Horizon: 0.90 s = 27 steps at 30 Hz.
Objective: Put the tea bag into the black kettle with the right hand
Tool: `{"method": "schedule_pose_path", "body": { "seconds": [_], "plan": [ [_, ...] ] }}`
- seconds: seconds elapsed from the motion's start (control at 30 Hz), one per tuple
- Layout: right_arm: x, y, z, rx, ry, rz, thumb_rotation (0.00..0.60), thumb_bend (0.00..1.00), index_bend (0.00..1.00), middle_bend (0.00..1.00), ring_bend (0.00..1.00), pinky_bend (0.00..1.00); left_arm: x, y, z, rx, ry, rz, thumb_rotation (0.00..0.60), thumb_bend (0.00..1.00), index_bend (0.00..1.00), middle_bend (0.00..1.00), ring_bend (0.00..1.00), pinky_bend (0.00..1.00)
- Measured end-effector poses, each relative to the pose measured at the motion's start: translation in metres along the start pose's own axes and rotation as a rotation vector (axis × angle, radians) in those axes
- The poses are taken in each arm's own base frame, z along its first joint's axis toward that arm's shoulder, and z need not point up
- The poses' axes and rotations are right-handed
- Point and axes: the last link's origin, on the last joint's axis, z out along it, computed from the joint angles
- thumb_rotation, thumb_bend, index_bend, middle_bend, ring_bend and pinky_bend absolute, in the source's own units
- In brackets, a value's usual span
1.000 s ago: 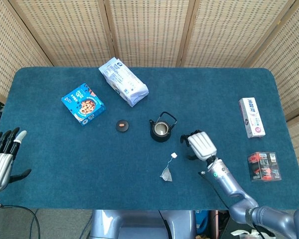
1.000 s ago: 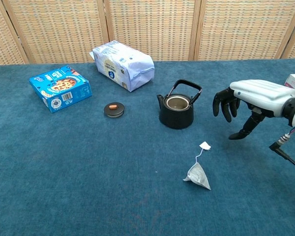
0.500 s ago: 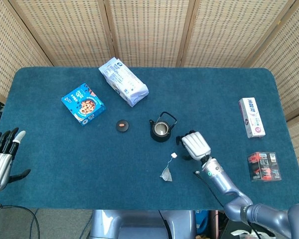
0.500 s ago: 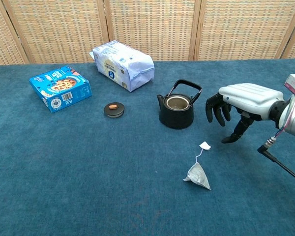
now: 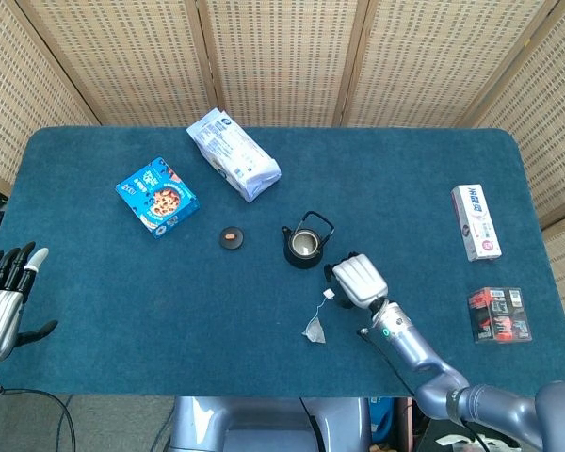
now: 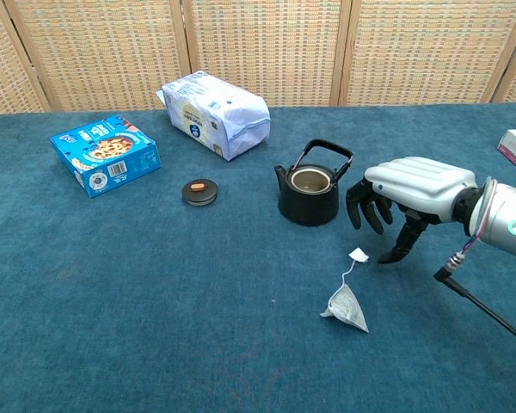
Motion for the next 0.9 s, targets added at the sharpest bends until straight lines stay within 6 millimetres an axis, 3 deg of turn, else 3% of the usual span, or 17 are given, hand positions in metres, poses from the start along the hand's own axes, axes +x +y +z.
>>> {"method": "schedule_pose_path", "body": {
  "seconds": [0.2, 0.9],
  "plan": [
    [-0.0018, -0.0051, 0.0023, 0.008, -0.021, -0.027, 0.6, 0.2, 0.53, 0.69, 0.6, 0.45, -0.001, -0.0007, -0.0002, 0.001, -0.001, -0.001, 0.6, 0.07, 0.0, 0.0, 0.0, 0.0],
    [-0.0062, -0.0011, 0.008, -0.041, -0.043, -0.044, 0.6, 0.4, 0.54, 0.7, 0.6, 0.46, -0.0039, -0.0035, 0.0013, 0.0, -0.009, -0.005, 0.6, 0.07, 0.0, 0.0, 0.0, 0.0]
  ]
}}
